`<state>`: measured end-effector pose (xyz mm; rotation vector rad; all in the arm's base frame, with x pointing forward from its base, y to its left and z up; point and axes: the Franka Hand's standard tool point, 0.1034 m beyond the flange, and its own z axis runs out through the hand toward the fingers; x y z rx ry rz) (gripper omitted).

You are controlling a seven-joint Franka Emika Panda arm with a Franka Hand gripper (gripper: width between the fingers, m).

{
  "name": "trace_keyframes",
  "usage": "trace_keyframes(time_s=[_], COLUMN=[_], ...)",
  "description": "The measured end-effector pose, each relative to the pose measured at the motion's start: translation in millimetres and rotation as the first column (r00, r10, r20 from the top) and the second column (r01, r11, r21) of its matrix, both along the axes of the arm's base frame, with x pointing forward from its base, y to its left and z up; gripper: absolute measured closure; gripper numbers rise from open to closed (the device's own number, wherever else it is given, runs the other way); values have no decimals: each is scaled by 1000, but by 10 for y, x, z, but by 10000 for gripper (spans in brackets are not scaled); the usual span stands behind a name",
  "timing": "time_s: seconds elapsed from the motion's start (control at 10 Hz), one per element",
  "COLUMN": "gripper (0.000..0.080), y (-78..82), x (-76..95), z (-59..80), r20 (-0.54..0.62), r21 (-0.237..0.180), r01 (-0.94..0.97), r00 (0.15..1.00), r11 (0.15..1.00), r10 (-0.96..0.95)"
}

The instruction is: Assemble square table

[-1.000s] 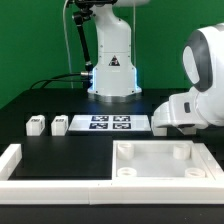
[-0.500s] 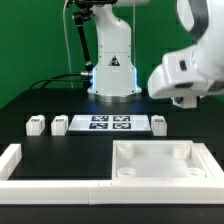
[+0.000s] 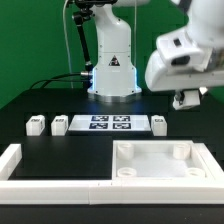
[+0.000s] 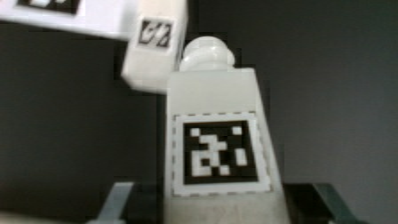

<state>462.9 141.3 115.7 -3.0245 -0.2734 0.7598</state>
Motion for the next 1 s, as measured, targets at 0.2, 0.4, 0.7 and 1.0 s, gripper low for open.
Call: trace_keyframes(time_s=[0.2,0.4,0.7,1.0], gripper=[509,509,509,509], y=[-200,-222,-226,-246], x=[393,502,584,1198], z=[358,377,333,210], r20=[133,297,482,592], r21=[42,65,89,125], r01=[-17,-27,-34,-32], r00=[991,955,876,804], r11=[999,998,995,992], r10=[11,7,-13,-49])
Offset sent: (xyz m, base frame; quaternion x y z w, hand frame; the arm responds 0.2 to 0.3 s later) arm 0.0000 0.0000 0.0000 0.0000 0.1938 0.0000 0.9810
